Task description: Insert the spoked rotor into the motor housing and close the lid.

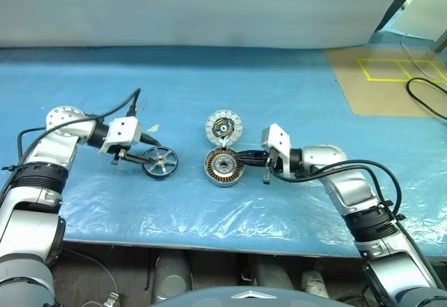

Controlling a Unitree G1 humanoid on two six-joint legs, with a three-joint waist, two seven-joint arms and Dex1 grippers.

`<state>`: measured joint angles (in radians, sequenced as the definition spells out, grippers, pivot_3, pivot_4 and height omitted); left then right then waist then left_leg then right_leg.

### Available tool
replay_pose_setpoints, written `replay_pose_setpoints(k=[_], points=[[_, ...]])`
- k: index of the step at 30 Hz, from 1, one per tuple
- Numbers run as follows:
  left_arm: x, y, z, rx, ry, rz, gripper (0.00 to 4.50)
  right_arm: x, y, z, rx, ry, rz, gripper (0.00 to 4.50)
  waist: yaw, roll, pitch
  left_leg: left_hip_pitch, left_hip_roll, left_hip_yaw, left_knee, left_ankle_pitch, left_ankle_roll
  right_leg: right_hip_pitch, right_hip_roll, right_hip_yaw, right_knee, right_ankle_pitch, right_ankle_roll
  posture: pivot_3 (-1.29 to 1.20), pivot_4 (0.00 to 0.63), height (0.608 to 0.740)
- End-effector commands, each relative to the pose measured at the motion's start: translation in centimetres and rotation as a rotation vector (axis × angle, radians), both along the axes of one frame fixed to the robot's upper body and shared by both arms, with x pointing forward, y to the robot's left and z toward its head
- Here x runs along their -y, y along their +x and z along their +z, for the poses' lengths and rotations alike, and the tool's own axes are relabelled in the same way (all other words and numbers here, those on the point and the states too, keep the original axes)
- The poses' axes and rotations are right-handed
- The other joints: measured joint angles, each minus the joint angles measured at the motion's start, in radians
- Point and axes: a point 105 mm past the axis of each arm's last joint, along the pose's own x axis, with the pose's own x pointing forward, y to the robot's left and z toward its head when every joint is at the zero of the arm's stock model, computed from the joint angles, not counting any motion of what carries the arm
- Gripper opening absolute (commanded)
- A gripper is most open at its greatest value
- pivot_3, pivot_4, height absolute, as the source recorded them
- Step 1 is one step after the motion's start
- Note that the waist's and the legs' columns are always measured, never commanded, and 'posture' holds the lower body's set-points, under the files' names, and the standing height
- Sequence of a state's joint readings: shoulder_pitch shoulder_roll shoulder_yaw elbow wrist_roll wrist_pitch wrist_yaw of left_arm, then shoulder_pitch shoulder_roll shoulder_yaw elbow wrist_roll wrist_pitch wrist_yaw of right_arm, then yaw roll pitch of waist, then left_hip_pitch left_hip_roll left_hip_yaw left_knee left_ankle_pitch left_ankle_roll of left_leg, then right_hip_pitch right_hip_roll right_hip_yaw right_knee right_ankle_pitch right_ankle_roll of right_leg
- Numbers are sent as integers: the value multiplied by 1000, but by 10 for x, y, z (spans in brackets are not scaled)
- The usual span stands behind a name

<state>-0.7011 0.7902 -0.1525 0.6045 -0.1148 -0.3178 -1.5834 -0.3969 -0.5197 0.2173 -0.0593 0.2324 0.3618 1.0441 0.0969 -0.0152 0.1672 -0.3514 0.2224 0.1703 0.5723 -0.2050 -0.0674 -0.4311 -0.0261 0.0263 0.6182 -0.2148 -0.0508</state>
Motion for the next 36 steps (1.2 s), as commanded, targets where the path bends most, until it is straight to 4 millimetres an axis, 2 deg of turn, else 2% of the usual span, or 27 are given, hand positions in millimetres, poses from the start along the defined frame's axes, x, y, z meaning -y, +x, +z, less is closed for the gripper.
replay_pose_setpoints(k=[1,3,5,10,14,18,30,36], points=[[9,-1,34,78,-119,3,2169,5,-5,19,26,49,10,0,0,0,0,0,0,0,0,0,0,0,0,0,0,0,0,0,150,740],[16,-2,42,84,-178,8,2169,9,-8,20,17,49,7,0,0,0,0,0,0,0,0,0,0,0,0,0,0,0,0,0,150,740],[17,-7,38,61,-174,13,2169,11,-10,19,12,43,-5,0,-3,0,0,0,0,0,0,0,0,0,0,0,0,0,0,0,150,740],[6,-11,23,56,-60,4,2169,11,-10,18,8,27,-15,0,-3,0,0,0,1,0,-1,0,0,-1,1,0,0,0,0,0,150,740],[4,-3,32,77,-41,11,2169,11,-7,17,11,19,-21,0,1,0,0,0,0,0,0,0,0,-1,1,1,0,0,0,0,150,740],[-9,1,35,47,64,25,2169,10,-9,14,7,15,-21,0,0,0,0,-1,0,0,0,0,0,-1,1,1,0,0,0,0,150,740],[-12,-7,16,4,166,-49,2169,6,-14,6,-8,6,-21,0,-1,0,0,-1,0,0,-1,0,0,-3,1,0,0,0,0,0,150,740],[-15,-5,2,-13,211,-49,2169,7,-13,6,-7,-1,-24,0,-1,0,0,-1,0,0,0,0,0,-3,1,0,0,0,0,0,150,740]])
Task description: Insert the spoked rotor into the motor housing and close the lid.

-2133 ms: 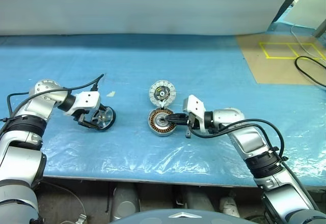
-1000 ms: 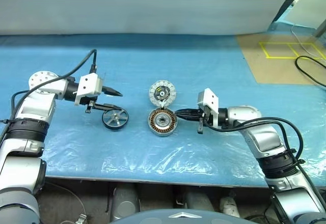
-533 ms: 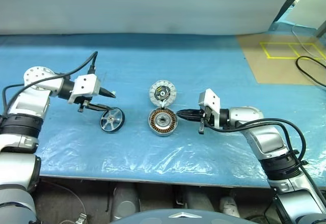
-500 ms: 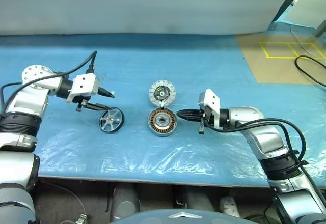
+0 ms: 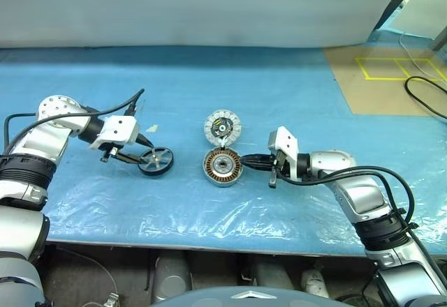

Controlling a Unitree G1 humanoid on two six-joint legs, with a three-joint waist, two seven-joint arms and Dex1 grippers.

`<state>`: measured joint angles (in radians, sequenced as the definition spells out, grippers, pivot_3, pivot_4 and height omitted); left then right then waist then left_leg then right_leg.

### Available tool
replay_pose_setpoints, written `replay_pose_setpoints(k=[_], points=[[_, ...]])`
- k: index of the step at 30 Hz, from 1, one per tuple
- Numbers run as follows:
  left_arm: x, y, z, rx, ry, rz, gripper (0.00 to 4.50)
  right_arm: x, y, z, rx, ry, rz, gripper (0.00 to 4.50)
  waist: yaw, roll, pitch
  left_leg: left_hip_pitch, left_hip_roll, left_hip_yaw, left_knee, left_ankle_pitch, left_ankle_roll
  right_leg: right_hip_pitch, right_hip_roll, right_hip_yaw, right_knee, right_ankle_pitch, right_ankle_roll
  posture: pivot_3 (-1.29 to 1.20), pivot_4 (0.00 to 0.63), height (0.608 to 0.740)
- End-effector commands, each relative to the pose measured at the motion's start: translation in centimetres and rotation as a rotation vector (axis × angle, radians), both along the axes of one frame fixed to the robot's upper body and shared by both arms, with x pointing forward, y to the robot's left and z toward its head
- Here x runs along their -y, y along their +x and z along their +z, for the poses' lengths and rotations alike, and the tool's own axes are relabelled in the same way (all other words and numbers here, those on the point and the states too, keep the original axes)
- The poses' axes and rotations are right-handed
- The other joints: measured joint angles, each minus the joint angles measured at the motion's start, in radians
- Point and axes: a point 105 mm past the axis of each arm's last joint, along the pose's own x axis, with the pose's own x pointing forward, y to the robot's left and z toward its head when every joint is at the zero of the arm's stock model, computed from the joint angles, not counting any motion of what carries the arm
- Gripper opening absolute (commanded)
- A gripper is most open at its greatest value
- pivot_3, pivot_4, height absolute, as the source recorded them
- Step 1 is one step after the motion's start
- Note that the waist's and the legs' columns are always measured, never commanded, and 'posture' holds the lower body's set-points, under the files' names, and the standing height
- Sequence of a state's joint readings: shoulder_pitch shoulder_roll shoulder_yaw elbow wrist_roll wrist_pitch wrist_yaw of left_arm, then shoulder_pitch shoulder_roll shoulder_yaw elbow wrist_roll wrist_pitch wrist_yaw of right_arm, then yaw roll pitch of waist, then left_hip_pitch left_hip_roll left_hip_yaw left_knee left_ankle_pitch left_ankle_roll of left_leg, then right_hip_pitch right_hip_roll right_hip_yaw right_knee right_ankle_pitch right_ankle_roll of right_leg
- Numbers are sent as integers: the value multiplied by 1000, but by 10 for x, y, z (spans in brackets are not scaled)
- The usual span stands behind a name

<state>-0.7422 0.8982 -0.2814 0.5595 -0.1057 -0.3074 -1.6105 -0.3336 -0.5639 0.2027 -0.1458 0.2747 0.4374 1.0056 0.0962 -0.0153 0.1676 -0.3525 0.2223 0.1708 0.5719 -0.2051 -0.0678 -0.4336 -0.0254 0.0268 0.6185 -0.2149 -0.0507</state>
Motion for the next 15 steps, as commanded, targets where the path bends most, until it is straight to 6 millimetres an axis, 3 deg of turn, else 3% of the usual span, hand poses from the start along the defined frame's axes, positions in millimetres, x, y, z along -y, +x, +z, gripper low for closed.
replay_pose_setpoints(k=[1,6,15], points=[[-3,4,-4,14,34,-2,2169,-3,-3,9,39,2,22,0,0,0,0,0,0,0,0,0,0,0,0,0,0,0,0,0,150,740],[2,6,-8,13,32,-18,2169,-2,-1,10,42,-6,22,0,0,0,0,0,0,0,0,0,0,0,0,0,0,0,0,0,150,740],[-6,8,-18,3,71,12,2169,-2,-2,7,40,-15,20,0,0,0,0,0,0,0,0,0,0,0,0,0,0,0,0,0,150,740]])
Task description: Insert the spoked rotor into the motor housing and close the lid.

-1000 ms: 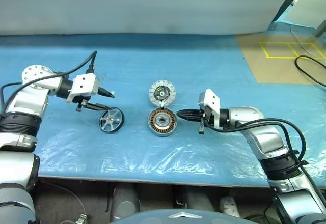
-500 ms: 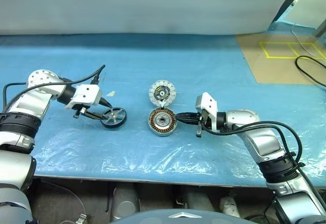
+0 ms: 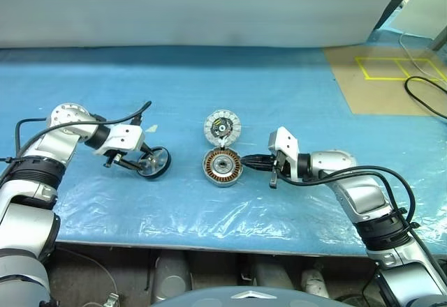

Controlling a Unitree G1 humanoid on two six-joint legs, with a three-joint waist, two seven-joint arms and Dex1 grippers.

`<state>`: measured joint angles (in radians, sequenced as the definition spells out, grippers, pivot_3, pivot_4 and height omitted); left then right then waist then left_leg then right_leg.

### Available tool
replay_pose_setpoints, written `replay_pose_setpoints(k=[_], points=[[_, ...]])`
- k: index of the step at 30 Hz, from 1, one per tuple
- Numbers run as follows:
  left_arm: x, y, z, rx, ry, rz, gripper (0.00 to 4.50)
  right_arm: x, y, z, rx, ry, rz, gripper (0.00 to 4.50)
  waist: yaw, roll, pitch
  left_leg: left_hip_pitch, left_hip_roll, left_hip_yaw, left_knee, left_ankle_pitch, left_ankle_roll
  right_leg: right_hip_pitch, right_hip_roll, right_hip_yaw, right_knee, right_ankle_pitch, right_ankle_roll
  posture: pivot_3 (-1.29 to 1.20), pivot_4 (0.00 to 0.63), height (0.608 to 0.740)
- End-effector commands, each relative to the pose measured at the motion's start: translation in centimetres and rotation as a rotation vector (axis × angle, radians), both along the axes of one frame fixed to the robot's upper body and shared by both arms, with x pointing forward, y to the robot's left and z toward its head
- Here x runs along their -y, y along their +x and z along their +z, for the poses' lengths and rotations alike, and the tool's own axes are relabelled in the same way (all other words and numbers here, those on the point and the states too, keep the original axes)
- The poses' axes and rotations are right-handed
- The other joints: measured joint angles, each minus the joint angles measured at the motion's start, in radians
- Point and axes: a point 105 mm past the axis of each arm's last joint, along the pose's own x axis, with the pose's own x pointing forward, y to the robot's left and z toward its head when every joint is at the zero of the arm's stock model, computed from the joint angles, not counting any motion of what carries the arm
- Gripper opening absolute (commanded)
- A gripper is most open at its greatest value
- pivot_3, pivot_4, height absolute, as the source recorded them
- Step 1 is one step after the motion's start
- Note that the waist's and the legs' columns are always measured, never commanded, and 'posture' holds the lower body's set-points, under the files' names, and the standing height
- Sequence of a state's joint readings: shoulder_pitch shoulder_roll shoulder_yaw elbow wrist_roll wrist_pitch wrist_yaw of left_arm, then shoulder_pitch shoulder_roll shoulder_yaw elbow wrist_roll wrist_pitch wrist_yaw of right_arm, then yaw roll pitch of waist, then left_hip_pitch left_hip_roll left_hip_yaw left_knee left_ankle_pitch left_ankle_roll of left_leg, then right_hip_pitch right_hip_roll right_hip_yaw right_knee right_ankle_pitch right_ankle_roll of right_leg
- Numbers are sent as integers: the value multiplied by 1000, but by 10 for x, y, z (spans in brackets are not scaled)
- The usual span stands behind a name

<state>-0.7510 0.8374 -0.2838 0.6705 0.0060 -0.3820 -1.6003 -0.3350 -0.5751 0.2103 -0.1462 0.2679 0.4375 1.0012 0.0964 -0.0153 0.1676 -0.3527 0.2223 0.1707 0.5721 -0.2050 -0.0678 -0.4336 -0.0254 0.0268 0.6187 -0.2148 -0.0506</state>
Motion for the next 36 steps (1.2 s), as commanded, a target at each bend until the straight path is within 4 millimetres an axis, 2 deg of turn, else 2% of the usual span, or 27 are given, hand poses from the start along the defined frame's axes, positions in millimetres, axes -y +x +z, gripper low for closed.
replay_pose_setpoints(k=[1,4,12,18,30,36], points=[[-4,4,5,29,15,10,2169,-4,-3,8,37,4,23,0,0,0,0,0,0,0,0,0,0,0,0,0,0,0,0,0,150,740],[-4,5,2,31,19,12,2169,-4,-2,7,37,1,20,0,0,0,0,0,0,0,0,0,0,0,0,0,0,0,0,0,150,740],[18,17,0,108,-43,-2,2169,-5,-3,5,34,-3,20,0,2,0,0,0,0,0,2,0,0,0,-1,0,1,0,0,0,150,740],[10,15,-3,88,-7,-2,2169,-4,-3,4,31,-2,13,0,0,0,0,0,0,0,2,0,0,0,0,0,2,0,1,0,150,740],[22,23,4,170,-53,-36,2169,-6,-3,2,26,2,14,0,2,0,0,0,0,0,2,0,0,0,0,0,2,0,1,0,150,740],[12,18,-10,187,60,-84,2169,-5,-2,1,28,-2,9,0,1,0,0,0,0,0,2,0,0,0,0,0,2,2,3,0,150,740]])
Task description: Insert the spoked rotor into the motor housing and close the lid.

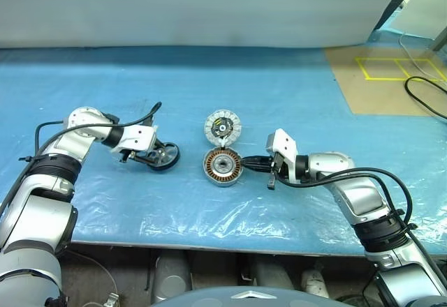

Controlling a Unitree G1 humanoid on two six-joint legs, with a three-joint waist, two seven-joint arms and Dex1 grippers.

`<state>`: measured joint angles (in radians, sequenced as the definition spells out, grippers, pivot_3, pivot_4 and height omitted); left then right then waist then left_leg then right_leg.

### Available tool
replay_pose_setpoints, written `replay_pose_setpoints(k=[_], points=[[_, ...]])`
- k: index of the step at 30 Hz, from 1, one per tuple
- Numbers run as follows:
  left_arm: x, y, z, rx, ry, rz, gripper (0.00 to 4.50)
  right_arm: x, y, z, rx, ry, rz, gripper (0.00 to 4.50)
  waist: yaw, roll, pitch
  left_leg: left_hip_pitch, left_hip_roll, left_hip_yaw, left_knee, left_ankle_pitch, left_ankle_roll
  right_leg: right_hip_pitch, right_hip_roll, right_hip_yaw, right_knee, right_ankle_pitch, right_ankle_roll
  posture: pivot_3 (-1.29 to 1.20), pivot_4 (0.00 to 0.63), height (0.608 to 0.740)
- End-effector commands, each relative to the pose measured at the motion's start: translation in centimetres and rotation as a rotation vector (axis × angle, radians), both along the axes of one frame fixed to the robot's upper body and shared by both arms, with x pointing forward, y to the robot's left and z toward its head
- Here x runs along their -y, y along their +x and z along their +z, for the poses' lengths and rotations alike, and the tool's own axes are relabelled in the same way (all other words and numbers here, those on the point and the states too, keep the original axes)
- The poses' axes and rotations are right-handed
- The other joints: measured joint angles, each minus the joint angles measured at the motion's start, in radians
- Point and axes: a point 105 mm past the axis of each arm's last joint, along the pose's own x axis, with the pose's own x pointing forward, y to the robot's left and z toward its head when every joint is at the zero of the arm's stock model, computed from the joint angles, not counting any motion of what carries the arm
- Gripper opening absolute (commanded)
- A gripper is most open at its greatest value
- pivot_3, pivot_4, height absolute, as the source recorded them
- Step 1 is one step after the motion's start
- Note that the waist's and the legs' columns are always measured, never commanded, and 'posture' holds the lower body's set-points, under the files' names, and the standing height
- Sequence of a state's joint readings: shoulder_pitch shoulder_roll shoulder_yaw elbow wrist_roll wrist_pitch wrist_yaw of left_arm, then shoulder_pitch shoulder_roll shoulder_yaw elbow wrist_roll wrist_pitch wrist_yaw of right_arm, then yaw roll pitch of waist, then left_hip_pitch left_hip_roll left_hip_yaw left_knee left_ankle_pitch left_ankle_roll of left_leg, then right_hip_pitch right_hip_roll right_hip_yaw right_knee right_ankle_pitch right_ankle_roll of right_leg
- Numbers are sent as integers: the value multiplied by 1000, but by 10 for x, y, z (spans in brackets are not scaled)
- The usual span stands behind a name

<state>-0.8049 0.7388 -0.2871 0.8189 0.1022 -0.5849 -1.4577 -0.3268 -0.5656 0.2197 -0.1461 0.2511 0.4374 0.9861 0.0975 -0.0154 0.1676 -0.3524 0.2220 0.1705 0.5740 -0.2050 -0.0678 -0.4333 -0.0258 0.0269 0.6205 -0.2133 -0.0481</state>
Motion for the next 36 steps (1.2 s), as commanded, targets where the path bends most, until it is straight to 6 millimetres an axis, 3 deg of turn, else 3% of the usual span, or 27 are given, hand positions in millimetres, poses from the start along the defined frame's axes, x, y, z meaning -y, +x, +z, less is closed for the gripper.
replay_pose_setpoints(k=[1,16,26,29,36], points=[[-11,-1,-4,43,115,-37,2169,-4,-1,6,31,6,20,0,0,0,0,0,0,0,0,0,0,0,0,0,0,0,0,0,150,740],[-18,-1,-17,91,231,-109,2169,-5,0,3,31,2,15,0,-1,2,-1,4,0,0,2,0,0,5,-1,1,3,-2,-2,0,150,740],[-1,0,-13,64,109,-102,2169,-5,0,2,37,-1,7,0,1,2,-1,4,0,0,2,0,0,5,-1,1,2,-2,-2,0,150,740],[-5,-2,-12,41,111,-92,1710,-5,1,2,37,-2,6,0,1,2,-1,4,0,0,2,0,0,5,-1,1,1,-2,-3,0,150,740],[-3,-5,-13,23,90,-92,1709,-5,2,2,43,-8,7,0,1,2,-1,4,0,0,1,0,0,5,-1,1,0,-2,-2,0,150,740]])
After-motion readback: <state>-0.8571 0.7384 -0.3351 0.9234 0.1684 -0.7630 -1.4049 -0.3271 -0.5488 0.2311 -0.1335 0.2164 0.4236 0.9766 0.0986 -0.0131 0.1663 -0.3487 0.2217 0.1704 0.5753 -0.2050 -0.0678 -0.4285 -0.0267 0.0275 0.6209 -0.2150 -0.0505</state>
